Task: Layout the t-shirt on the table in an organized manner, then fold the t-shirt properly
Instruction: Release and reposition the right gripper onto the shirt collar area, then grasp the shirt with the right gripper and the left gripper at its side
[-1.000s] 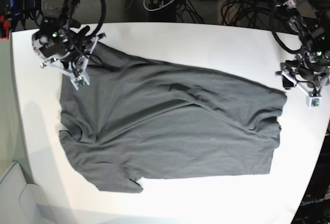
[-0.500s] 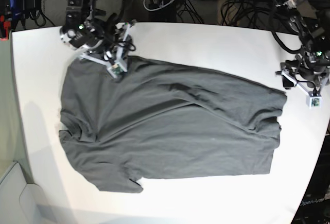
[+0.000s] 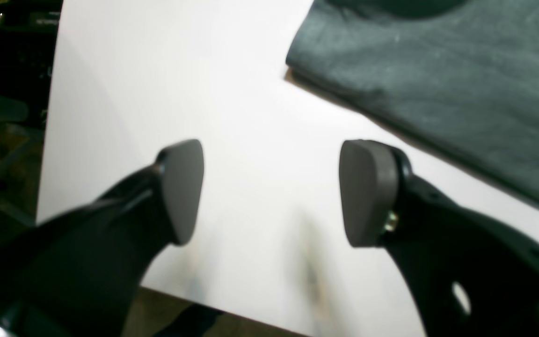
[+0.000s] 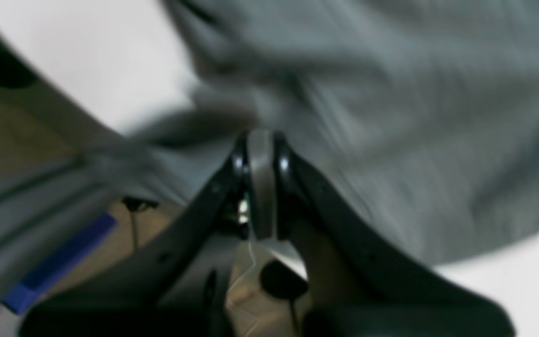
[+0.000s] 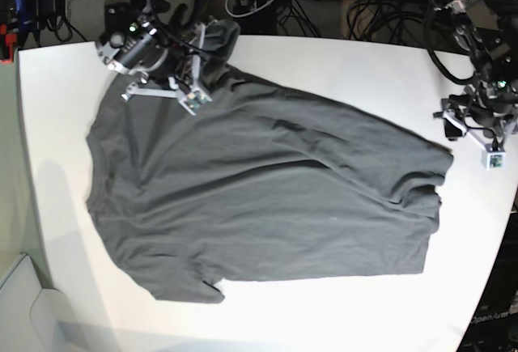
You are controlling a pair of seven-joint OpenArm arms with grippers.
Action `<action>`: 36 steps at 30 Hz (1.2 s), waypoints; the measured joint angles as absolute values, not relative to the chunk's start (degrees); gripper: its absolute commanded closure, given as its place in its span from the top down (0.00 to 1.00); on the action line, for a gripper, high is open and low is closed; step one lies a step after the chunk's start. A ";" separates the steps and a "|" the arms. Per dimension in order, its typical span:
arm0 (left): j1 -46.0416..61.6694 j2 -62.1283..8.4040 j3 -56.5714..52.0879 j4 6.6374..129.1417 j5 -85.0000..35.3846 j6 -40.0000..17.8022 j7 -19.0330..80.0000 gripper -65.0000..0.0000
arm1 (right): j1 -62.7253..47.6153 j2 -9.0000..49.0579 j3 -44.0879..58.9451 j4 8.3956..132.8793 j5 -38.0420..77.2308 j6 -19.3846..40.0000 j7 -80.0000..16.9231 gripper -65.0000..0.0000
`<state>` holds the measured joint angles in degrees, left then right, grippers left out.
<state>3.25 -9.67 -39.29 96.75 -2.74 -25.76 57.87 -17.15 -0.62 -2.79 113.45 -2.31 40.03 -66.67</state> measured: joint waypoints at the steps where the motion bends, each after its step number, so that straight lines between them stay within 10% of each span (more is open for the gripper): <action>1: 3.33 -9.69 -39.29 96.75 -2.74 -25.76 57.87 0.68 | -16.86 -0.62 -1.15 113.45 -2.33 40.03 -66.85 0.00; 15: 3.29 -10.79 -39.33 97.10 -2.79 -25.78 57.89 0.68 | -8.21 3.99 4.62 99.48 -1.63 39.92 -64.97 0.00; 26: 3.60 -10.61 -39.29 97.34 -2.74 -25.74 57.91 0.68 | 18.87 9.41 4.67 71.31 -2.76 40.16 -60.23 0.00; 36: 4.95 -9.67 -44.80 101.23 -4.03 -25.56 57.76 0.84 | 20.99 11.03 4.75 91.98 -2.35 40.03 -71.46 0.00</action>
